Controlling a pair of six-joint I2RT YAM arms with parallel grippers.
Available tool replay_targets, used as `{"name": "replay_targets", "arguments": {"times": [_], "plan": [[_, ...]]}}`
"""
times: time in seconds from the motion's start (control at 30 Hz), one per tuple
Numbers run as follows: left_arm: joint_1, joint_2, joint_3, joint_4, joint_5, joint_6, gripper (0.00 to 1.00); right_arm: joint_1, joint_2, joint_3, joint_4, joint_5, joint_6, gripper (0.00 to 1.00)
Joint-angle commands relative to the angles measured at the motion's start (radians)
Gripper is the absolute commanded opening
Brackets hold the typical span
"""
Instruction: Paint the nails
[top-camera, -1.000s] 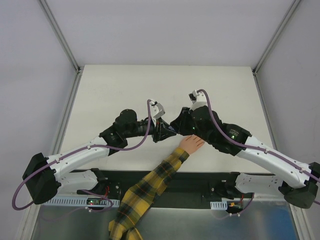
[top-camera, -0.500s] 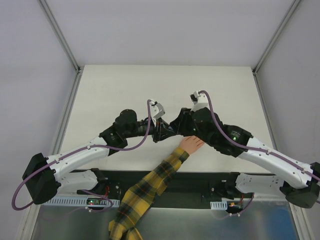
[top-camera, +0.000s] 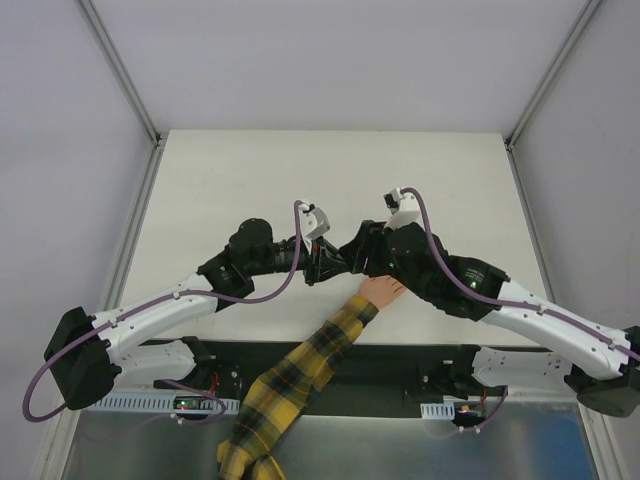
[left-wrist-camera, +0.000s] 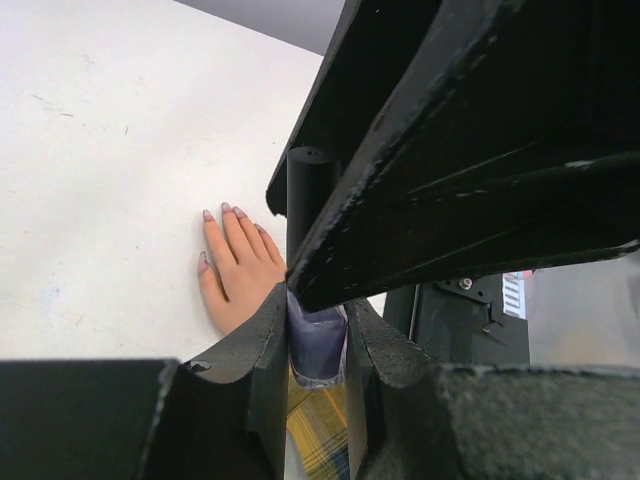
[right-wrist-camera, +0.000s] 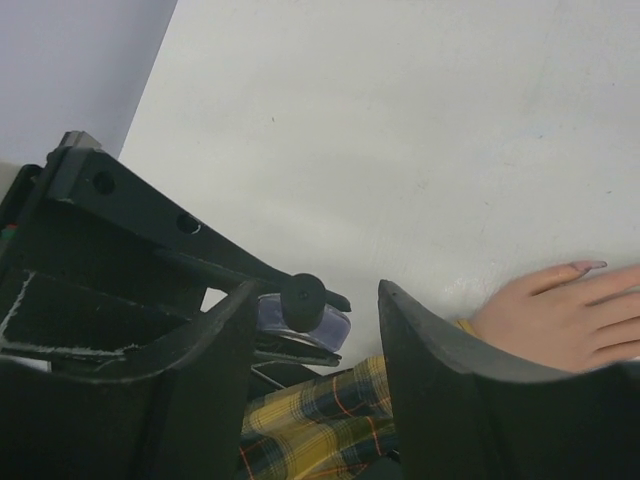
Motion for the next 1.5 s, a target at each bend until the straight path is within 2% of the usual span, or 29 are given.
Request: {"name": "replay_targets", "arguments": {"times": [0.0,0.13,0.3,0.4,0.43,0.5,0.53,0.6,0.63,0.73,0.77,0.83,0.87,0.93,1.03,1.13,1.17,1.2,1.23,1.27,1.3,1.37,1.47], "plan": [[-0.009,-0.033,0.026,0.018,-0.006,0.029,0.00,0.005,0.027,0.069,0.002,0.065,0.005,0.51],[-0.007,-0.039,0.028,0.013,-0.009,0.032,0.00,0.003,0.052,0.089,-0.002,0.068,0.009,0.39],[-0.007,-0.042,0.029,0.010,-0.011,0.032,0.00,0.005,0.072,0.110,-0.007,0.076,0.008,0.35],[-0.009,-0.042,0.031,0.005,-0.014,0.032,0.00,0.003,0.081,0.118,-0.004,0.061,0.003,0.26],[-0.009,-0.044,0.031,0.005,-0.012,0.031,0.00,0.003,0.083,0.116,-0.003,0.056,0.002,0.16],[-0.009,-0.044,0.032,0.008,0.001,0.025,0.00,0.003,0.078,0.107,-0.001,0.044,-0.010,0.05],[-0.009,-0.047,0.034,0.012,0.020,0.026,0.00,0.003,0.072,0.100,-0.004,0.041,-0.026,0.01],[-0.007,-0.053,0.037,0.039,0.131,0.026,0.00,0.002,0.029,0.066,-0.002,0.007,-0.098,0.01],[-0.002,-0.059,0.036,0.060,0.185,0.012,0.00,-0.001,0.006,0.048,0.022,-0.023,-0.212,0.01],[0.008,-0.061,0.025,0.236,0.517,-0.061,0.00,-0.068,-0.148,-0.072,0.199,-0.471,-0.511,0.01],[0.011,-0.044,0.029,0.269,0.570,-0.084,0.00,-0.120,-0.170,-0.136,0.244,-0.751,-0.544,0.00],[0.022,-0.024,0.034,0.338,0.653,-0.185,0.00,-0.182,-0.181,-0.152,0.323,-0.934,-0.555,0.00],[0.031,-0.004,0.032,0.439,0.700,-0.225,0.00,-0.243,-0.155,-0.146,0.326,-1.097,-0.554,0.00],[0.036,0.011,0.023,0.516,0.713,-0.316,0.00,-0.267,-0.140,-0.135,0.335,-1.151,-0.552,0.00],[0.044,0.024,0.025,0.516,0.699,-0.321,0.00,-0.267,-0.141,-0.146,0.370,-1.102,-0.540,0.01],[0.047,0.004,0.029,0.399,0.602,-0.241,0.00,-0.267,-0.144,-0.125,0.358,-0.957,-0.489,0.00],[0.047,-0.016,0.034,0.328,0.559,-0.195,0.00,-0.267,-0.144,-0.111,0.317,-0.906,-0.474,0.04],[0.047,-0.027,0.054,0.186,0.440,-0.101,0.00,-0.267,-0.140,-0.097,0.286,-0.842,-0.453,0.11],[0.048,-0.035,0.063,0.114,0.378,-0.057,0.00,-0.265,-0.137,-0.062,0.256,-0.721,-0.434,0.20],[0.048,-0.048,0.071,0.061,0.316,0.010,0.00,-0.264,-0.132,-0.045,0.193,-0.659,-0.385,0.37],[0.048,-0.053,0.077,-0.015,0.179,0.034,0.00,-0.262,-0.123,-0.025,0.162,-0.589,-0.358,0.45],[0.048,-0.064,0.080,-0.066,0.054,0.080,0.00,-0.248,-0.112,0.023,0.098,-0.380,-0.266,0.57],[0.050,-0.084,0.071,-0.107,-0.126,0.101,0.00,-0.193,-0.071,0.091,0.074,-0.205,-0.210,0.65]]}}
